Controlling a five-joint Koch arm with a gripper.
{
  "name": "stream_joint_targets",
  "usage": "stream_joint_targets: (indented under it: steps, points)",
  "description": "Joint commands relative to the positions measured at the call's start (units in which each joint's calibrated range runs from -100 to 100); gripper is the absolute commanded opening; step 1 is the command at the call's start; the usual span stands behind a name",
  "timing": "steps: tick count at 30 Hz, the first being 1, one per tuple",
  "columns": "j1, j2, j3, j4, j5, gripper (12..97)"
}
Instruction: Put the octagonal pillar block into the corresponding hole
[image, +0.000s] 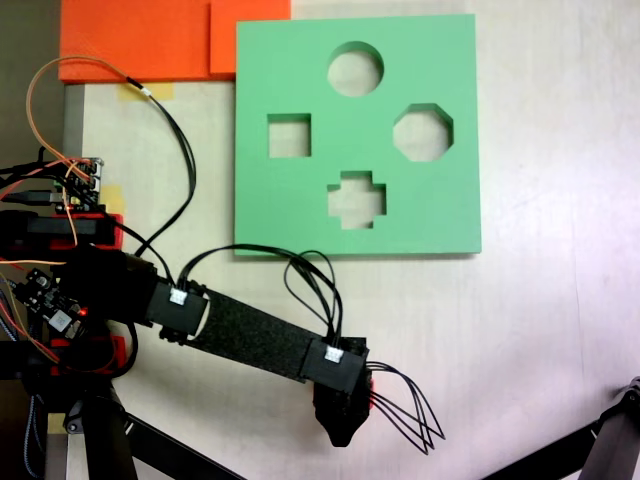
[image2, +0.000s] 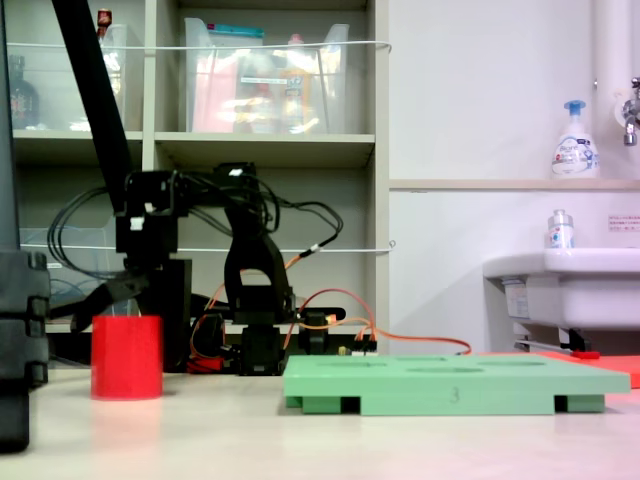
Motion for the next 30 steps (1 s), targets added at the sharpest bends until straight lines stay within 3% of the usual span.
stream_joint_targets:
  steps: [1,5,8,16,25,28,30]
  points:
    - [0.0,0.0,0.5,-2.9,-0.4,62.9]
    - [-0.4,0.0,-1.4,-3.2,-0.3,48.9]
    - [-0.8,-0.2,-3.0,-4.2,0.5,43.6]
    - [-1.4,-2.3,-7.7,-5.8,5.5,36.2]
    - [-0.6,-9.7,-11.2,-5.8,8.0,35.9]
    - [-0.5,-11.4,-11.2,-5.8,7.9,26.0]
    - [-0.2,-14.6,-11.2,-5.8,7.9,24.2]
